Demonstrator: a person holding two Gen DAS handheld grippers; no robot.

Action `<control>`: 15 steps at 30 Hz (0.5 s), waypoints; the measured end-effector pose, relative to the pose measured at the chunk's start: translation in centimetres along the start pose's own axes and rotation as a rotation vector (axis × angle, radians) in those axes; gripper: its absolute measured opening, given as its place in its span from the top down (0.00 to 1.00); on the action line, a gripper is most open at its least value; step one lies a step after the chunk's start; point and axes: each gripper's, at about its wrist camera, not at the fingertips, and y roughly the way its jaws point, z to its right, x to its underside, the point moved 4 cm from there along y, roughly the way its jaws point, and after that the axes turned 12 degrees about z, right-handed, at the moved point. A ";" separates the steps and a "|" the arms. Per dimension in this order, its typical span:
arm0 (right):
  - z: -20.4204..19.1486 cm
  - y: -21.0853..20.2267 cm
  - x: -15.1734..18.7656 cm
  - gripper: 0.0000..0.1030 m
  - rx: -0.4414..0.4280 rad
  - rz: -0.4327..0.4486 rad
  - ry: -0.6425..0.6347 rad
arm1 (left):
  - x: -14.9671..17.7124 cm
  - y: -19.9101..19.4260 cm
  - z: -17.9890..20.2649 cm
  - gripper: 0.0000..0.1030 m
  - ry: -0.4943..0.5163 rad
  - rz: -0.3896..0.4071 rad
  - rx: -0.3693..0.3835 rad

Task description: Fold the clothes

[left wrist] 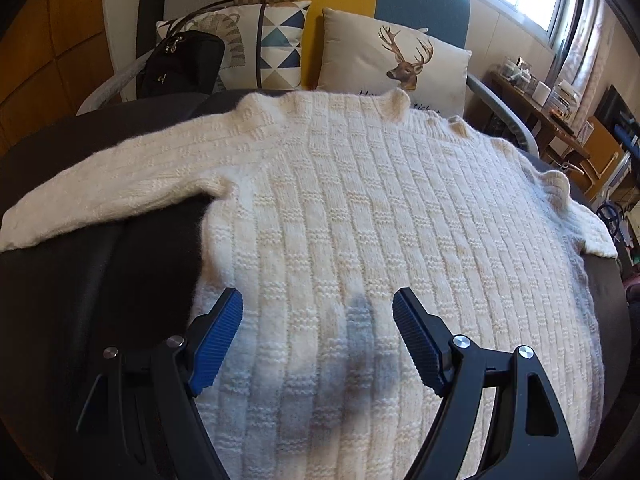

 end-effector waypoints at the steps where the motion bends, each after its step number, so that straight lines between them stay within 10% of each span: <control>1: 1.9 -1.0 -0.1 0.70 0.075 0.019 0.025 | 0.0 -0.1 -0.3 0.22 -0.002 0.002 0.002; 7: 10.4 -7.2 -1.6 0.55 0.601 0.059 -0.133 | 0.0 -0.1 -1.9 0.22 -0.018 -0.002 -0.008; 15: 5.6 3.4 3.7 0.53 0.583 -0.292 -0.511 | -2.1 0.0 -0.7 0.22 0.036 0.035 -0.027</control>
